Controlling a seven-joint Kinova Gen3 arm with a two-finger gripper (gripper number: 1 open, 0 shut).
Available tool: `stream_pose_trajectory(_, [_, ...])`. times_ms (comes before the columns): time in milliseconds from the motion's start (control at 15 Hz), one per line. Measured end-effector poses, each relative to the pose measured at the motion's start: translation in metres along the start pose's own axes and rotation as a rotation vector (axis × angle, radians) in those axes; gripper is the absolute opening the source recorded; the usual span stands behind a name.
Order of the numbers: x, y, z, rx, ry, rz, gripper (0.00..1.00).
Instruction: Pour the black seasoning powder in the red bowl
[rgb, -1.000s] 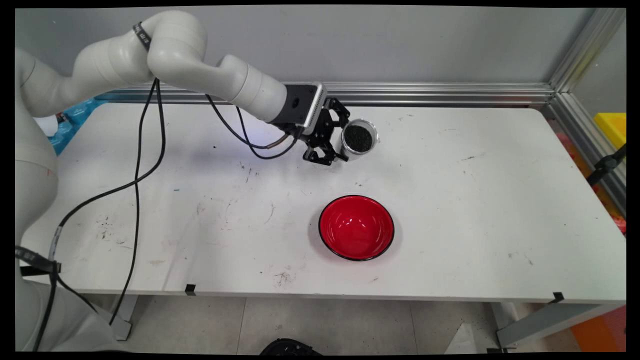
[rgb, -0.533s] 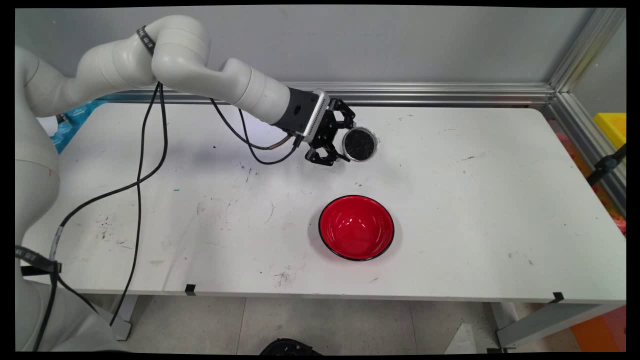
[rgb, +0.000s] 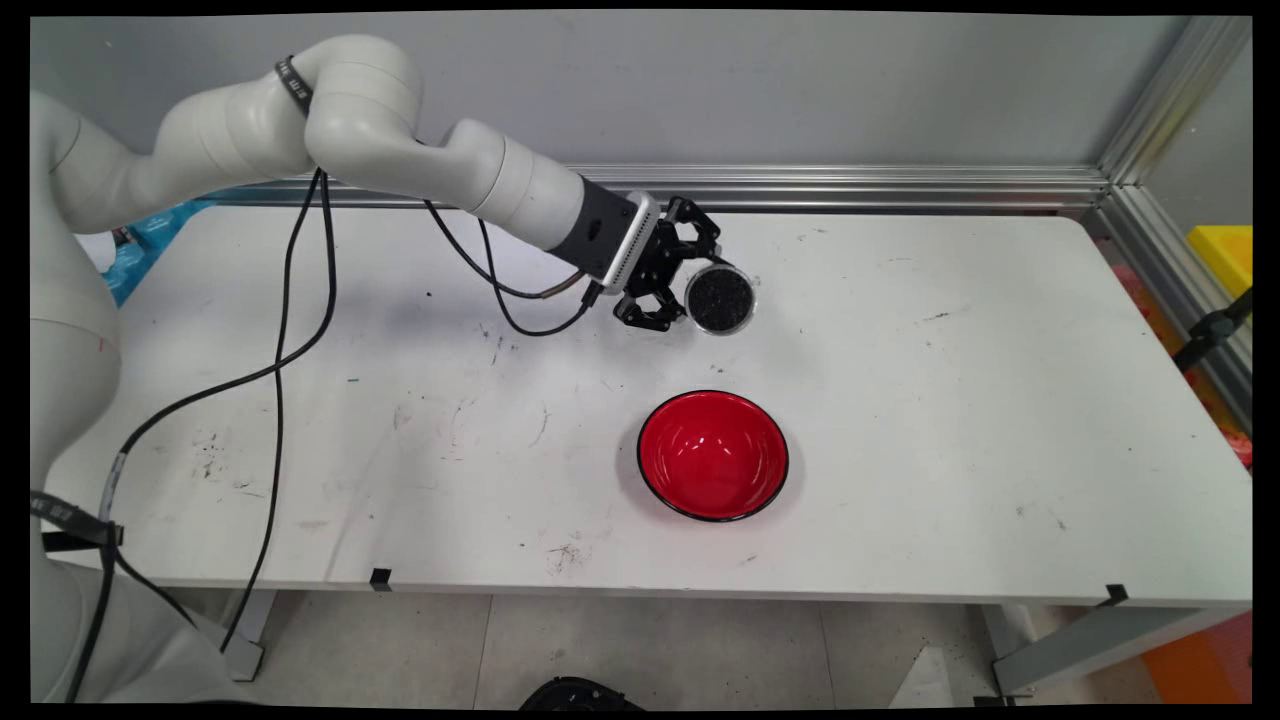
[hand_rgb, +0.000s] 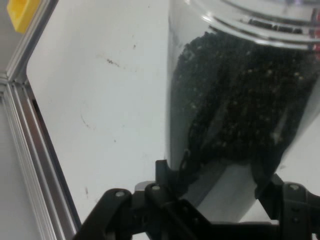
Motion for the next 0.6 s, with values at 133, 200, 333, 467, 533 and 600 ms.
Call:
stream_pose_trajectory(133, [0.0011, 0.0007, 0.0014, 0.004, 0.005, 0.023, 0.00])
stream_pose_trajectory(200, [0.0016, 0.0010, 0.0021, 0.006, 0.007, 0.033, 0.00])
stream_pose_trajectory(333, [0.0024, 0.0019, 0.0035, 0.009, 0.012, 0.053, 0.00])
stream_pose_trajectory(467, [0.0030, 0.0026, 0.0045, 0.010, 0.016, 0.075, 0.00])
stream_pose_trajectory(533, [0.0033, 0.0027, 0.0049, 0.011, 0.018, 0.088, 0.00])
stream_pose_trajectory(600, [0.0034, 0.0023, 0.0051, 0.013, 0.018, 0.101, 0.00])
